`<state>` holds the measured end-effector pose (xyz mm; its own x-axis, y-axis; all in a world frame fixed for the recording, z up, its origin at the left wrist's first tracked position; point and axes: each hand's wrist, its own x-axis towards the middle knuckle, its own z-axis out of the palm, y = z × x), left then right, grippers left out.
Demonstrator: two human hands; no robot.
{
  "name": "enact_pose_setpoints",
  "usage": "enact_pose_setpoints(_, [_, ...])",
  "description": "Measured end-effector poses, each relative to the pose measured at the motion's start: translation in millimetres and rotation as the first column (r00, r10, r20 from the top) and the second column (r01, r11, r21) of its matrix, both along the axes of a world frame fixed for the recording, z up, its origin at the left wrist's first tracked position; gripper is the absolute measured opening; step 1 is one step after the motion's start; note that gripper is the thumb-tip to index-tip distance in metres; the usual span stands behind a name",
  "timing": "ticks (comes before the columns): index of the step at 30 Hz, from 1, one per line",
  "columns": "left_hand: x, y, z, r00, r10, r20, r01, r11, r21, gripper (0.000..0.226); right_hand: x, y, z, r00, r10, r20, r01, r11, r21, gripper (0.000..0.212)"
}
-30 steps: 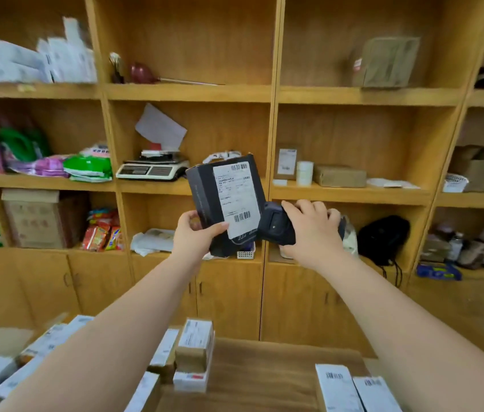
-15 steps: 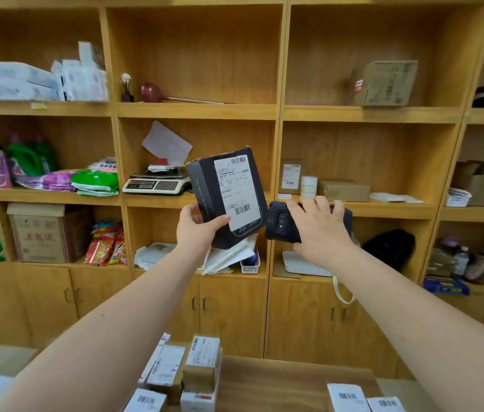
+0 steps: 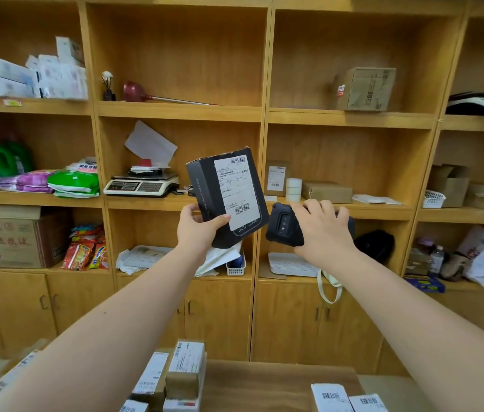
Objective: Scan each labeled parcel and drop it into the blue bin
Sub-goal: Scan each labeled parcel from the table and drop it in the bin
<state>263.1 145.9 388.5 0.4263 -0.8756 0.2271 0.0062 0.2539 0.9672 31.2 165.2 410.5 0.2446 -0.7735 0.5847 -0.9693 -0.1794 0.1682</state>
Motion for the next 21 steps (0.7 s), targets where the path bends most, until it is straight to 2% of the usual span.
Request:
enact_pose_setpoints(4, [-11.5, -1.2, -4.7, 0.999, -0.016, -0.046, 0.016, 1.000, 0.016, 0.067, -9.0, 0.3, -2.3, 0.998, -0.042, 0.043, 0.041, 0.999, 0.030, 0.080])
enact_pose_setpoints(10, [-26.6, -8.5, -26.1, 0.934, -0.121, -0.337, 0.177, 0.974, 0.139, 0.061, -27.4, 2.4, -16.8, 0.979, -0.079, 0.189, 0.059, 0.992, 0.113, 0.086])
enact_pose_setpoints(17, [-61.3, -4.1, -93.4, 0.883, -0.275, -0.381, 0.403, 0.861, 0.310, 0.048, -46.8, 33.5, -68.7, 0.871, -0.179, 0.458, 0.083, 0.972, 0.222, 0.085])
enact_pose_setpoints(21, [-89.6, 11.5, -142.3, 0.853, -0.348, -0.389, 0.496, 0.774, 0.394, 0.058, -61.4, 64.4, -120.7, 0.782, -0.298, 0.547, 0.145, 0.941, 0.305, 0.084])
